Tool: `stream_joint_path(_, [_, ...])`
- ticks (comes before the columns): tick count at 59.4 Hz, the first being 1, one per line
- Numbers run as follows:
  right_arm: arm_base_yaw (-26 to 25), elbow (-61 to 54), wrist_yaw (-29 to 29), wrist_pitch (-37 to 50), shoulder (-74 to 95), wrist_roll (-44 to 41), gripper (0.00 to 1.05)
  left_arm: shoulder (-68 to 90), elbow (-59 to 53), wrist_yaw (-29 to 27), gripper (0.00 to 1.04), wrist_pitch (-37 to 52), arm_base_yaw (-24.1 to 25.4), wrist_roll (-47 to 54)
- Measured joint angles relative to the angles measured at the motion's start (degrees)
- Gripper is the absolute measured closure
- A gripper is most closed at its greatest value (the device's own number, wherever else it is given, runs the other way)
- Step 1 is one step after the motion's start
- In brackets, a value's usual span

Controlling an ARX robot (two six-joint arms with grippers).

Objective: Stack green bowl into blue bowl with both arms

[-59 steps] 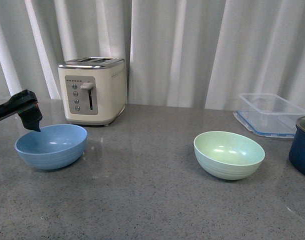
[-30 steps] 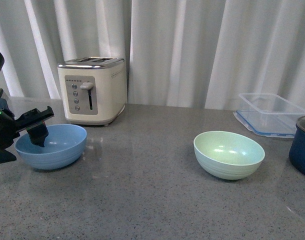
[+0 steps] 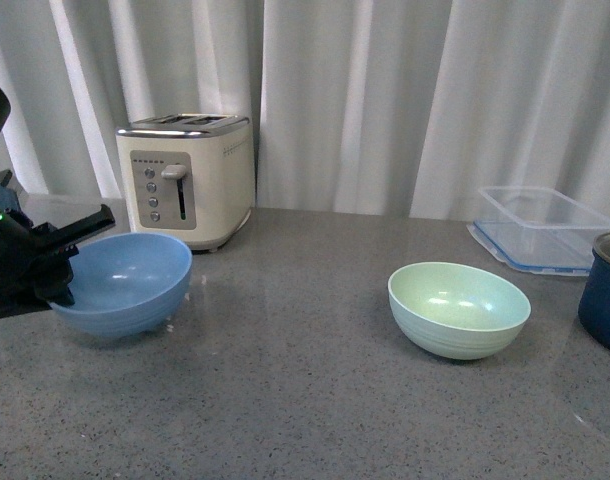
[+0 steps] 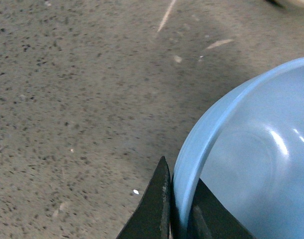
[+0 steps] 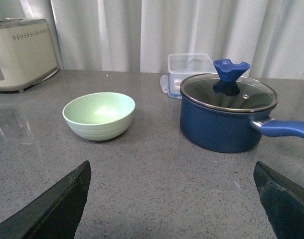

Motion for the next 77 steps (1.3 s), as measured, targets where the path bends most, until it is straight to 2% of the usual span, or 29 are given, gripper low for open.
stream_joint_path(15, [0.00,0.00,0.00,0.00,0.00,0.00,0.10,0.07,7.87,1.97,1.01,-3.02,-6.10,-0.66])
stream_joint_path(33, [0.00,0.00,0.00,0.00,0.00,0.00,0.10,13.97,23.93,-1.01,1.01,-9.27,-16.11,-2.38])
stream_joint_path(46, [0.00,0.00,-0.02,0.00,0.00,0.00,0.10,18.64,29.14,-3.26,1.01,-12.15,-19.06,-2.34])
stream_joint_path(58, [0.00,0.00,-0.02,0.00,0.00,0.00,0.10,21.07,30.36,-6.49,1.01,-13.97,-19.41,-2.10])
stream_joint_path(65, [0.00,0.00,-0.02,0.00,0.00,0.00,0.10,21.77,30.36,-5.97,1.01,-14.05,-19.32,-2.27])
stream_joint_path(69, [0.00,0.00,-0.02,0.00,0.00,0.02,0.10,21.77,30.36,-5.88,0.91,-14.03,-19.34,-2.14])
stream_joint_path(74, [0.00,0.00,-0.02,0.00,0.00,0.00,0.10,21.16,29.62,-5.57,0.72,-12.94,-19.34,-1.77])
stream_joint_path(77, [0.00,0.00,-0.02,0.00,0.00,0.02,0.10,20.52,28.94,-5.44,0.65,-12.46,-19.34,-1.53])
